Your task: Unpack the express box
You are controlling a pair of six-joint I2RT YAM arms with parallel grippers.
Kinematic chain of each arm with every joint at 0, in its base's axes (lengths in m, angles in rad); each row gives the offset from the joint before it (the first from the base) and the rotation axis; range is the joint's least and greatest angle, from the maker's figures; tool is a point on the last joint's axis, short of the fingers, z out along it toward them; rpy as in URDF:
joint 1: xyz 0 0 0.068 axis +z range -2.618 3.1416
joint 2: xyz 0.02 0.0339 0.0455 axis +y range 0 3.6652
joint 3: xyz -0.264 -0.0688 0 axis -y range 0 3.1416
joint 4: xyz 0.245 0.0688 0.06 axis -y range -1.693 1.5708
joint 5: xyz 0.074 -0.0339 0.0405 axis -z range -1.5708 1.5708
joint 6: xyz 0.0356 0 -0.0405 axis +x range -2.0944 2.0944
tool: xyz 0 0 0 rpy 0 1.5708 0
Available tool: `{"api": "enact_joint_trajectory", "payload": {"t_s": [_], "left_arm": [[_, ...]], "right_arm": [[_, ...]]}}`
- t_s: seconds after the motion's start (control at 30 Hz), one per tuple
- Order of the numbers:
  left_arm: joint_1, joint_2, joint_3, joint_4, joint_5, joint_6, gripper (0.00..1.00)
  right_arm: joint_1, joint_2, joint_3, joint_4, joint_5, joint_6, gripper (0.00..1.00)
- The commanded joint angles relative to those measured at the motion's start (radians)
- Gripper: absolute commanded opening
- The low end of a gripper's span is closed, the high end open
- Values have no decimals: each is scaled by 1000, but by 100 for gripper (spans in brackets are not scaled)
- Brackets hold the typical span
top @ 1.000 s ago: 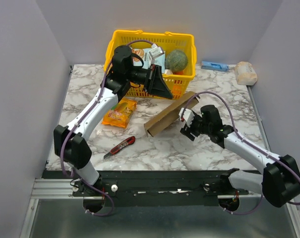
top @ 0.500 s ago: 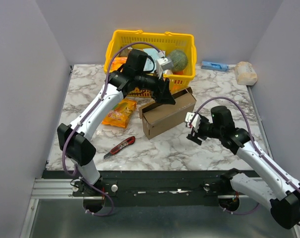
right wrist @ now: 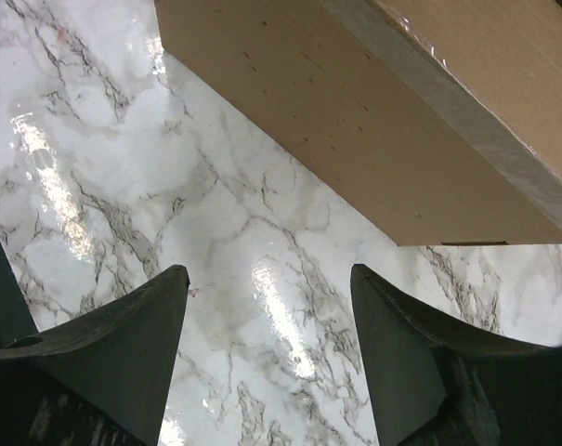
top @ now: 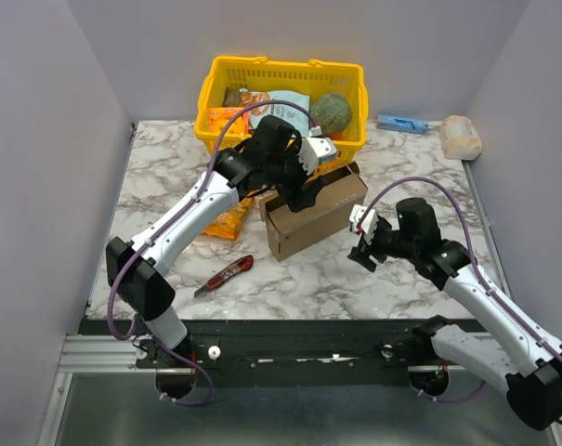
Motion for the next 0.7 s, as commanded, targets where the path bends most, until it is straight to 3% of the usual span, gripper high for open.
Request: {"api": "enact_joint_trajectory", "payload": {"t_s": [0.0,0.23,0.43,0.57,0.67], "left_arm": [[9,72,5,15,-190,19,81],[25,124,61,5,-214,-36,74],[45,143,119,-54,-133,-28,40],[63,143,194,-137,-47,-42,9],[69,134,235,-185,-8,-60,0]], "right_arm": [[3,-2,37,26,-26,24,78],[3,-7,35,28,-24,33,78],[3,-13,35,31,-27,38,77],[3,-18,82,41,-59,15,75],[3,10,165,109,-101,40,74]]}}
